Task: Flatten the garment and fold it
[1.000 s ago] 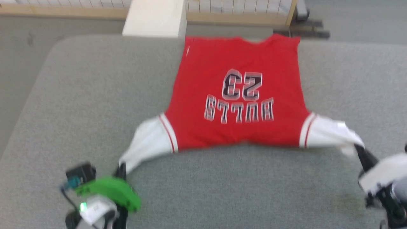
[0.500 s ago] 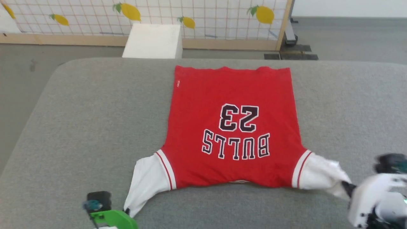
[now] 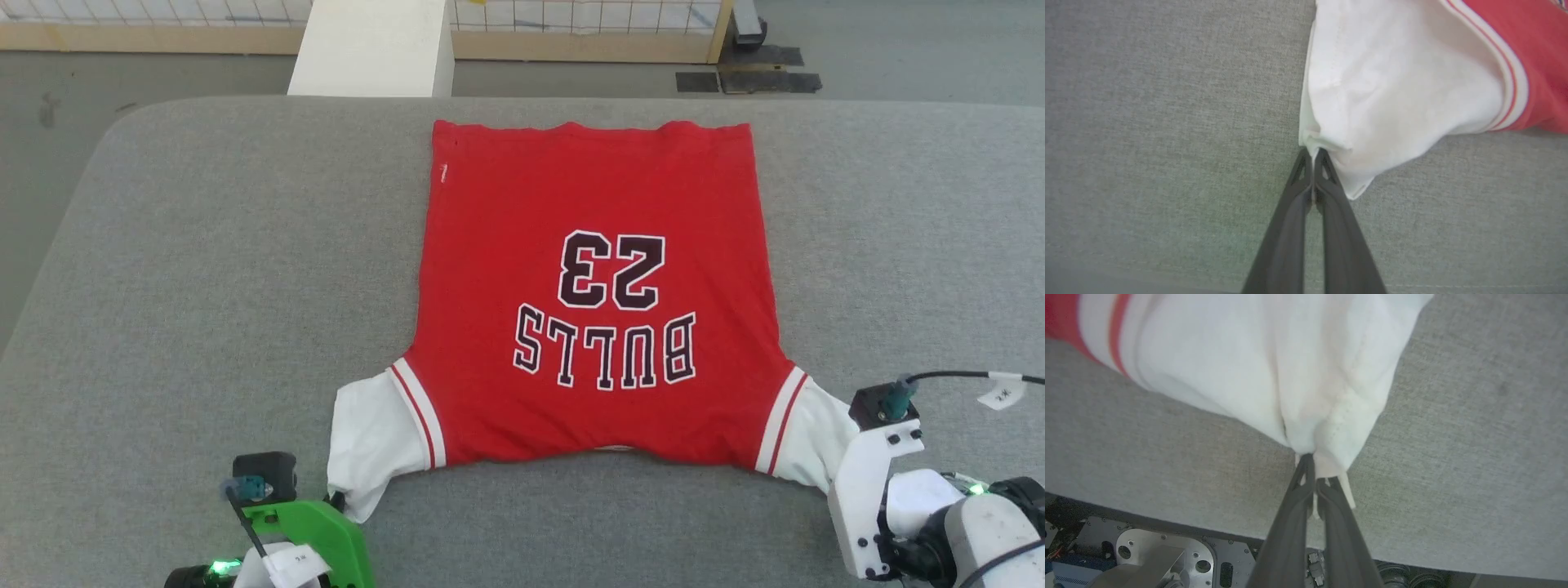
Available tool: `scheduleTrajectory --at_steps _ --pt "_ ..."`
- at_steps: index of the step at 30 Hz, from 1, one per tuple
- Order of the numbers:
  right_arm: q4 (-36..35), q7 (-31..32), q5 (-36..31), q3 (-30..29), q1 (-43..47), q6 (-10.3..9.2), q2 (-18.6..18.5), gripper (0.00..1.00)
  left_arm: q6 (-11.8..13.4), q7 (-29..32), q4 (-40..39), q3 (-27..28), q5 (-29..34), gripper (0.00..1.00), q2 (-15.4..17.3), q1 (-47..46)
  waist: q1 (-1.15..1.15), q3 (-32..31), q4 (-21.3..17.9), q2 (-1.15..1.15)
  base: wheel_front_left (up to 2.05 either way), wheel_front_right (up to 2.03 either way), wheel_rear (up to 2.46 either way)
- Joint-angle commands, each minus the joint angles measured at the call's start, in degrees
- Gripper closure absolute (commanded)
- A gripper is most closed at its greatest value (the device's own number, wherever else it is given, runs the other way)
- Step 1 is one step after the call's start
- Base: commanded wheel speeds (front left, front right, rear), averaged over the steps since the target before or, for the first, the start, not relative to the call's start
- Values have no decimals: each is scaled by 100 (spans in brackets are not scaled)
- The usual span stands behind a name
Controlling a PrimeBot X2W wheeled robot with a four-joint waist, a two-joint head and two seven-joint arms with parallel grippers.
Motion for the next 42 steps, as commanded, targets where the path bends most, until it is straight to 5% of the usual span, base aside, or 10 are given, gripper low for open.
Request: scheduleTrajectory --at_steps 1,4,5,6,16,24,33,42 --pt "139 2 -13 49 -80 -8 5 100 52 -50 5 46 -57 100 -17 -89 1 63 33 0 0 0 0" --pt "255 -205 90 -36 -162 -8 66 100 78 -71 -19 71 -79 100 -13 -73 1 74 27 0 0 0 0" --pt "265 -269 142 -78 -184 -8 92 70 89 -81 -27 84 -87 100 -10 -62 1 64 19 0 0 0 0" --pt "274 -321 199 -144 -204 -8 111 0 100 -83 -41 92 -95 100 -4 -45 1 45 11 0 0 0 0" --pt "-1095 -733 1136 -1191 -29 -8 314 0 233 -91 -319 213 -188 100 105 239 1 -252 -41 0 0 0 0" --pt "-2119 -1919 1418 -1970 -119 -8 620 0 379 -165 -630 309 -211 100 162 452 1 -302 -14 0 0 0 0" --pt "-1586 -3278 1283 -1905 -960 -8 621 0 498 -362 -1108 411 -151 100 172 349 1 229 162 0 0 0 0" --pt "-406 -3406 842 -1689 -2797 -8 144 0 536 -557 -1659 332 8 100 59 -37 1 1426 603 0 0 0 0"
